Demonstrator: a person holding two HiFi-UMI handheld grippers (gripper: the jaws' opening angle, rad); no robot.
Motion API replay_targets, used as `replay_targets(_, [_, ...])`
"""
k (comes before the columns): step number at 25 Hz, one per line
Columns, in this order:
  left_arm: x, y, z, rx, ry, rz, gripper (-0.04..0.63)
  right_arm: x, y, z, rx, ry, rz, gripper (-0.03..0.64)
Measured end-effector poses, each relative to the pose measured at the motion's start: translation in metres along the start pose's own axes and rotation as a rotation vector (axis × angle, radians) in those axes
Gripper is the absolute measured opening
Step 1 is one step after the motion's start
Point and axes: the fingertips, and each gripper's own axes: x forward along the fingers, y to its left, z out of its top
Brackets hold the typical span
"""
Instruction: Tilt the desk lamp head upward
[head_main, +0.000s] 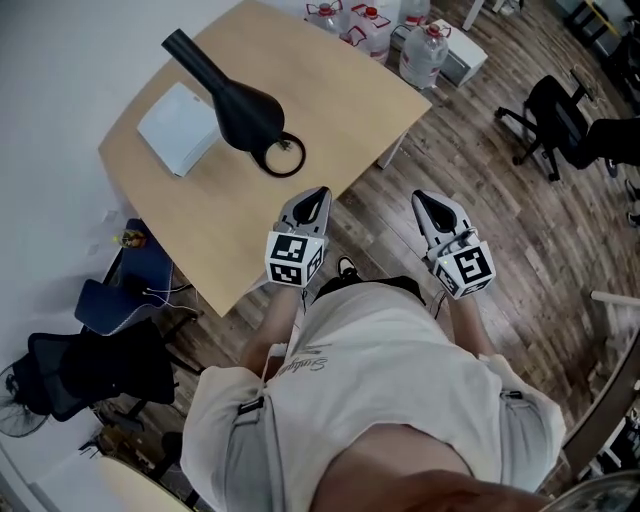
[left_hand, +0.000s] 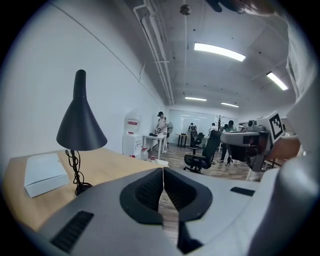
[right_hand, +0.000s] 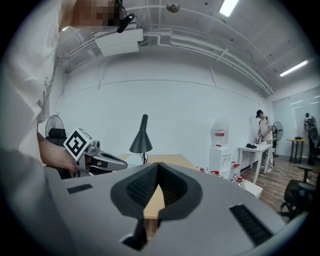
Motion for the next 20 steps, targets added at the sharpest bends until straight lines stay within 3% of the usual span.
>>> replay_targets(10, [-0.004,0.063,0.003,-0.065,-0.034,0.113,0.017,0.075,0.010,0.008,-0.030,0.036,0.131,-0.005])
replay_targets(20, [-0.024,0.099,-0.008,-0.134,-0.018,0.303,0.017,0.150,0.031,0.003,-0.032,0.044,0.385,-0.005])
